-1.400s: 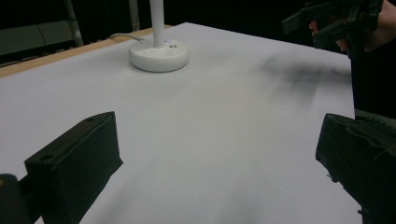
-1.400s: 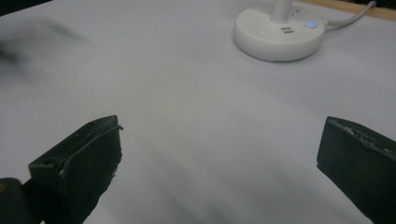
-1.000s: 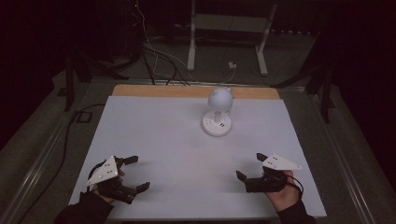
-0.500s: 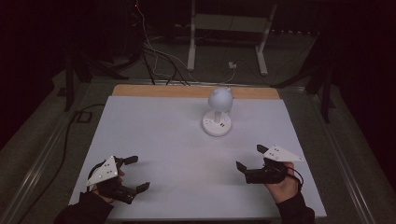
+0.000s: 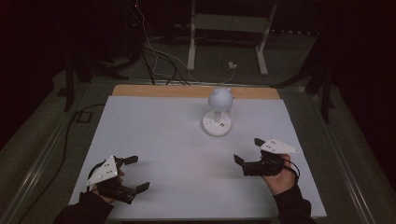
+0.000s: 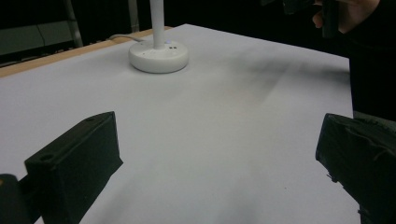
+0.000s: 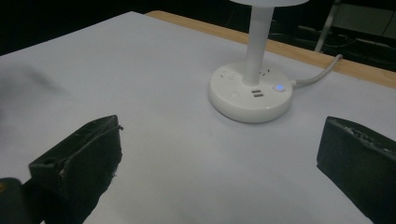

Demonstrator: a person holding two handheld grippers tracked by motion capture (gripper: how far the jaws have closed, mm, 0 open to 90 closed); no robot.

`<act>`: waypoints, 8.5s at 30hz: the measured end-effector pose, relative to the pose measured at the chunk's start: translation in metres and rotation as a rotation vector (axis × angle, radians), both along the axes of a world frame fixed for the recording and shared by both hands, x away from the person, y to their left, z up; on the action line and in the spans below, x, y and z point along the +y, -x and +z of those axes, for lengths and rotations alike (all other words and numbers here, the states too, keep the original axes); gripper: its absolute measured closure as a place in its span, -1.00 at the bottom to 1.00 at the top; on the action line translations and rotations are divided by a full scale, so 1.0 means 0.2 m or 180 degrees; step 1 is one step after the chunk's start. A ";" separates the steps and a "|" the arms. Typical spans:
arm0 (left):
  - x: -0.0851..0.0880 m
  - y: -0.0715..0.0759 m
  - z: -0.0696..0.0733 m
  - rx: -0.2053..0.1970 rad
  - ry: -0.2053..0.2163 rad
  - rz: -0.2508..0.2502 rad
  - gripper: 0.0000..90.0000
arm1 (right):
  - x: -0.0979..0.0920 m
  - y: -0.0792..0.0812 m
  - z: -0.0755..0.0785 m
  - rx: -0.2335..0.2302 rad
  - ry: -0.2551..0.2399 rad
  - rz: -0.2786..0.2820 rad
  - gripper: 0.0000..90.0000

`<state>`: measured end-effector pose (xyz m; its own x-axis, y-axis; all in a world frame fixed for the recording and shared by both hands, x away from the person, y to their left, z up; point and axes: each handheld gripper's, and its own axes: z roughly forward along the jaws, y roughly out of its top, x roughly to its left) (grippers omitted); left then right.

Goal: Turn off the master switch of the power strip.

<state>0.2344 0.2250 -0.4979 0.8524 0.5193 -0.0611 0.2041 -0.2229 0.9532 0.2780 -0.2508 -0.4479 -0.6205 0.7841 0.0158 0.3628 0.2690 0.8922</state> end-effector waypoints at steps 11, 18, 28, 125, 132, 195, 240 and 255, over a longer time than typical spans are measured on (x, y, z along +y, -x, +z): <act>0.00 0.00 0.00 -0.0002 0.0000 -0.0002 -0.99 | 0.01 -0.08 0.01 0.0001 -0.0006 -0.0010 -1.00; 0.00 0.00 0.00 0.0006 -0.0002 0.0003 -0.99 | 0.04 -0.12 0.00 -0.0005 0.0025 0.0009 -1.00; 0.00 0.00 0.00 0.0004 0.0004 0.0004 -0.99 | 0.08 -0.22 -0.02 0.0020 0.0070 0.0008 -1.00; 0.01 0.00 0.00 0.0025 0.0018 0.0016 -0.99 | 0.17 -0.71 -0.25 0.0250 0.0396 -0.0831 0.47; 0.01 0.00 0.00 0.0027 0.0023 0.0014 -0.99 | 0.18 -0.73 -0.25 0.0282 0.0466 -0.0947 0.97; 0.01 0.00 -0.01 0.0042 0.0002 0.0006 -0.99 | 0.29 -0.84 -0.35 0.0199 0.0412 -0.0963 1.00; 0.01 -0.01 -0.01 0.0039 0.0037 0.0028 -0.99 | 0.20 -0.75 -0.27 0.0097 0.0189 -0.0815 0.34; 0.01 0.00 0.00 0.0032 0.0025 0.0023 -0.99 | 0.15 -0.66 -0.20 0.0378 0.0014 -0.0413 -1.00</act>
<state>0.2350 0.2274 -0.4987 0.8480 0.5248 -0.0739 0.2153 -0.2137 0.9529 0.4096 -0.2216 -0.4884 -0.5081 0.8576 0.0794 0.4974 0.2170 0.8399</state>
